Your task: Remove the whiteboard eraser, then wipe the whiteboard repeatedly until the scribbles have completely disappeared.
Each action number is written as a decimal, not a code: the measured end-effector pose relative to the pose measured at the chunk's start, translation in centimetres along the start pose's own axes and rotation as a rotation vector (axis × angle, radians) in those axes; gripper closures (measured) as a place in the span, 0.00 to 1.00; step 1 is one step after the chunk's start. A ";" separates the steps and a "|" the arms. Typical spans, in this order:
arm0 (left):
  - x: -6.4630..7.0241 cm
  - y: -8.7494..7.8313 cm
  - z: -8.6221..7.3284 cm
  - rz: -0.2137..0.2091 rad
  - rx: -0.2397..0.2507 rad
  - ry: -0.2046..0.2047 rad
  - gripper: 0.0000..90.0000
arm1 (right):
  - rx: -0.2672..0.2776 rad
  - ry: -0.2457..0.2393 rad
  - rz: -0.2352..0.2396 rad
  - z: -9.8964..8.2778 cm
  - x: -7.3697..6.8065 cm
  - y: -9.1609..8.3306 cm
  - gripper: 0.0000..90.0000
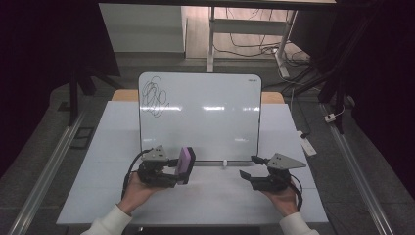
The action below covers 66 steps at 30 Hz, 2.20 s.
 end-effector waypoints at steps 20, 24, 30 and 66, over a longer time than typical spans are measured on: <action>-2.8 -4.2 1.0 0.127 0.083 -0.034 0.45 | -0.073 -0.020 -0.107 -3.4 1.5 -1.4 0.30; -3.6 -5.2 1.6 0.164 0.106 -0.056 0.45 | -0.071 -0.016 -0.111 -3.5 1.7 -1.5 0.30; -4.9 -7.7 2.7 0.236 0.159 -0.099 0.45 | -0.062 -0.003 -0.121 -3.5 1.9 -1.8 0.30; -14.2 -10.4 12.6 0.516 0.195 -0.185 0.45 | -0.059 0.013 -0.111 -3.7 2.1 -1.7 0.31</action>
Point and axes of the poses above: each handheld gripper's, and its own axes: y roughly forward along the jaws, z roughly out of its top, x roughly to its right, the point moved 10 cm from there along y, roughly forward along the jaws, and after that the axes turned 10 degrees about -y, right-handed, at the moved point
